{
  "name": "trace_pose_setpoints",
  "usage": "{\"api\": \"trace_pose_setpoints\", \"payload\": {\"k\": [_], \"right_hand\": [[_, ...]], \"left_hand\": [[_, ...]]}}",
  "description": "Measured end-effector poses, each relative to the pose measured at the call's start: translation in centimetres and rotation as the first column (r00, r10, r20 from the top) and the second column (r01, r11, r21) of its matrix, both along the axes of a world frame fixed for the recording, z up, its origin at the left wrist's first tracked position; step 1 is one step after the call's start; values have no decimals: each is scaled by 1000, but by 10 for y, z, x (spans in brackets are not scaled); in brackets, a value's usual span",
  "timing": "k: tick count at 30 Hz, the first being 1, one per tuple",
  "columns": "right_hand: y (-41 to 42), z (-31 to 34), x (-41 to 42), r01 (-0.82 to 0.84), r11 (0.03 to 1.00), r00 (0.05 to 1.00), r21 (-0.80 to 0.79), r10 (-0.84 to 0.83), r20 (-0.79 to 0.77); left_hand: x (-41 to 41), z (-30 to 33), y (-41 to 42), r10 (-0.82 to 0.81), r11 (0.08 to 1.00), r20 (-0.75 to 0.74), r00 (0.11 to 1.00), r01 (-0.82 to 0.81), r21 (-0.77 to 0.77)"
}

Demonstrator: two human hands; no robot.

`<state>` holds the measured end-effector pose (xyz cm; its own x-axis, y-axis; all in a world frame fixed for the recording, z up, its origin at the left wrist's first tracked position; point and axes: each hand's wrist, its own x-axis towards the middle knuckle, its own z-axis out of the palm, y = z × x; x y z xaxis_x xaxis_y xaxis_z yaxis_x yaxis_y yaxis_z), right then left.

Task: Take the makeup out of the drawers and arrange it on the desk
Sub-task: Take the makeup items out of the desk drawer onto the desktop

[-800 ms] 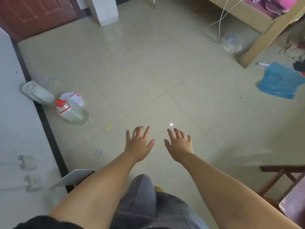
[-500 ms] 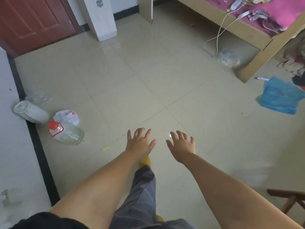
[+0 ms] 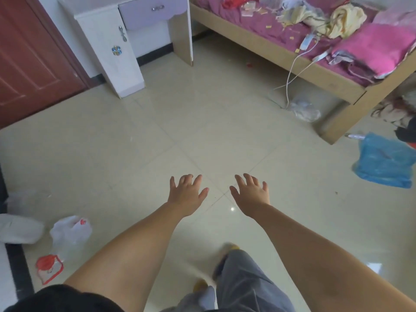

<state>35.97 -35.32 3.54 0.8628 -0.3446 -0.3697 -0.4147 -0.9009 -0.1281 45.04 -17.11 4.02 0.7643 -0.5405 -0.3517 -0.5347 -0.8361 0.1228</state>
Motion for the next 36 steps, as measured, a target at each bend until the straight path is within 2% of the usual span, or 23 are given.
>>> {"api": "trace_pose_setpoints", "payload": {"k": [5, 10, 14, 21, 31, 36], "right_hand": [[-76, -5, 104, -33, 999, 999, -11, 33, 24], [-170, 3, 212, -97, 995, 995, 9, 97, 19], [-224, 9, 284, -130, 991, 991, 2, 130, -11], [-281, -3, 433, -245, 970, 969, -7, 244, -40], [-352, 16, 709, -266, 960, 963, -86, 269, 22], [-385, 25, 818, -293, 952, 956, -90, 294, 7]], "left_hand": [[101, -4, -73, 5, 1000, 30, 1000, -5, 2], [197, 3, -161, 86, 996, 44, 995, -85, -18], [256, 11, -213, 102, 995, 14, 995, -101, -20], [395, 7, -272, 146, 989, -19, 989, -147, -22], [671, 13, -333, 166, 986, 47, 985, -166, 5], [776, 22, -370, 145, 989, 55, 988, -145, 8]]}}
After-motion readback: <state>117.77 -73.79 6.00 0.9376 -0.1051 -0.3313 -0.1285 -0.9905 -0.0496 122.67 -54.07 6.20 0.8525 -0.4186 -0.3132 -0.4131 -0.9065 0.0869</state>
